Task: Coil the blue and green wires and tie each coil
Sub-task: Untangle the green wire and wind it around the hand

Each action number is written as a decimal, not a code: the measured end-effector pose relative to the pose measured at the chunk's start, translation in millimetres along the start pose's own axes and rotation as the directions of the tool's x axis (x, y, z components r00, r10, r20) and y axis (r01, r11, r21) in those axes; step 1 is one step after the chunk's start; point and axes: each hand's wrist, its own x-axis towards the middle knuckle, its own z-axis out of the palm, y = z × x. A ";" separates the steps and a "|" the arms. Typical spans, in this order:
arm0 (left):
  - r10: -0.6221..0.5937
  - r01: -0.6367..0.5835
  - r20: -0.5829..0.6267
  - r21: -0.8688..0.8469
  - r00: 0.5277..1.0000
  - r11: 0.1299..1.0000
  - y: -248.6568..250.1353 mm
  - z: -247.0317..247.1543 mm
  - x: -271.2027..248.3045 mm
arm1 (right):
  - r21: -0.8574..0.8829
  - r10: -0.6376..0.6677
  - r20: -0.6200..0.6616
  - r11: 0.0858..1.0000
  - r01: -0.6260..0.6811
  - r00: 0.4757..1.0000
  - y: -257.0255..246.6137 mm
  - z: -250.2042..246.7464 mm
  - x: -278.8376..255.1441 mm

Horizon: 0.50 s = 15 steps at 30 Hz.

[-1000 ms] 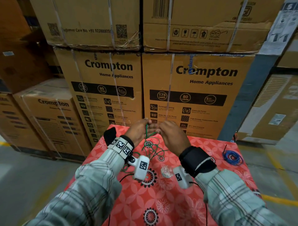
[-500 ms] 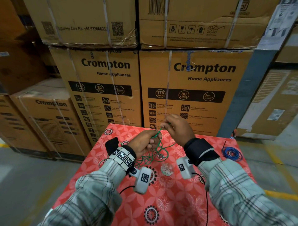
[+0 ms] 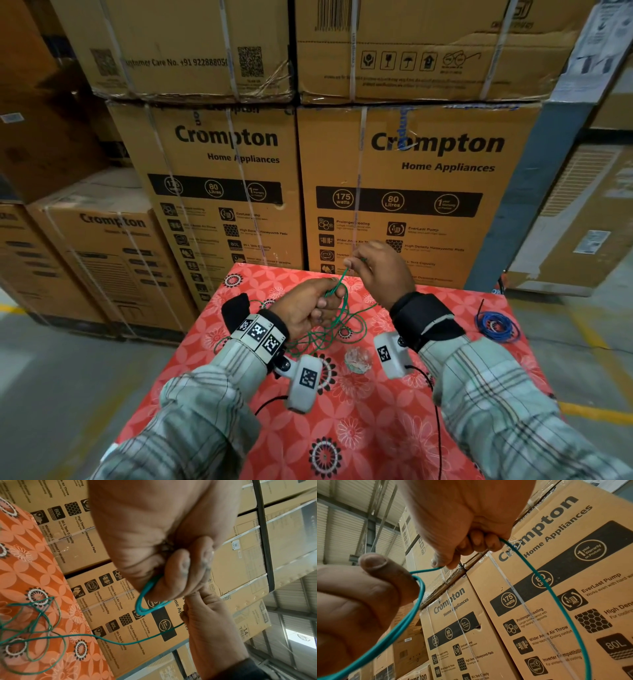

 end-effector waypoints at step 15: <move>0.358 -0.438 -0.253 -0.466 0.899 0.769 74.6 -25.0 12.8 | 0.405 0.320 0.147 0.844 -0.352 0.936 10.9 43.6 -56.3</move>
